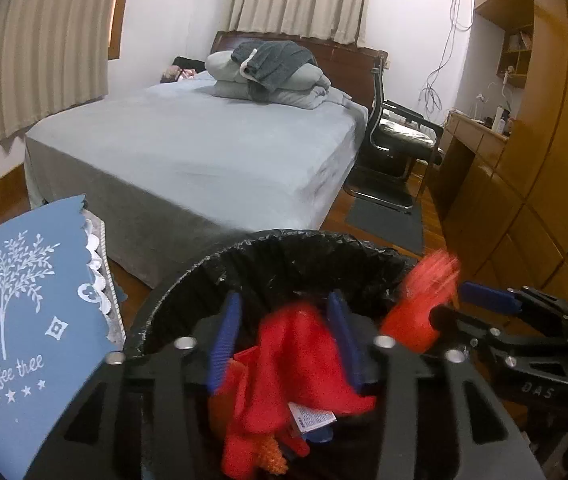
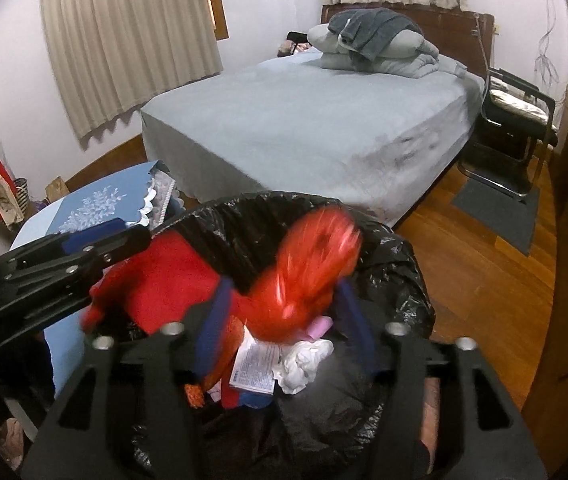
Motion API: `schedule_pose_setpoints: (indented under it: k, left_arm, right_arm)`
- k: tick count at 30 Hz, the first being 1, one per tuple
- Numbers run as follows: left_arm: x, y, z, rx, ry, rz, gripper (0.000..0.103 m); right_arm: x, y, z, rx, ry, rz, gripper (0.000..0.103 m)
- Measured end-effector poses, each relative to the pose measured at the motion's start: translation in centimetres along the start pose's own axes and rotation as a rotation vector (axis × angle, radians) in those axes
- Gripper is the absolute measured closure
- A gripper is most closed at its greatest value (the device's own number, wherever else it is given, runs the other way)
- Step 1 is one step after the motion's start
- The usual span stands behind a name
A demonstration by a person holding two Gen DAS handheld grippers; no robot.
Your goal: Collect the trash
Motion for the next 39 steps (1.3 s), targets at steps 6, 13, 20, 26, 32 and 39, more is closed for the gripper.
schedule_pose_setpoints:
  k: [6,13,20,26,32,39]
  left_arm:
    - [-1.2,-0.1,-0.9,-0.008,0.054,0.019,0.034]
    - [-4.7,-0.5,-2.5,-0.037,0.131,0.066,0.014]
    - [-9.2,-1.5,-3.5,-0.074,0.182,0.108,0.006]
    - [-12.7,-2.7,-3.7,-0.082,0.224,0.131,0.006]
    - [-15.4,-4.3,-3.9,-0.106,0.243,0.14,0.006]
    - [-18.1,-5.9,-4.2,-0.126,0.272,0.159,0.006]
  right_arm:
    - [-0.9,-0.2,0.6,0.022,-0.017,0.023,0.019]
    - [-3.2,-0.6,0.2,0.04,-0.006,0.058,0.007]
    - [-6.5,-0.3,-2.1,0.008,0.027,0.1,0.005]
    - [-9.2,-0.2,-4.8,-0.043,0.047,0.13,0.005]
    - [-11.6,-0.2,-7.4,-0.086,0.074,0.153,0.005]
    - [-13.2,-0.5,-9.5,-0.113,0.086,0.169,0.005]
Point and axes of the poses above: each gripper's, at about its wrist camera, not at the fingertips, and x roughly the way its jaws point, z to its right, y to its top, the point moved 5 cm from there along x, roughly the way its jaws point, and after that the axes turned 14 degrees about -z, right-handed, at the moved point
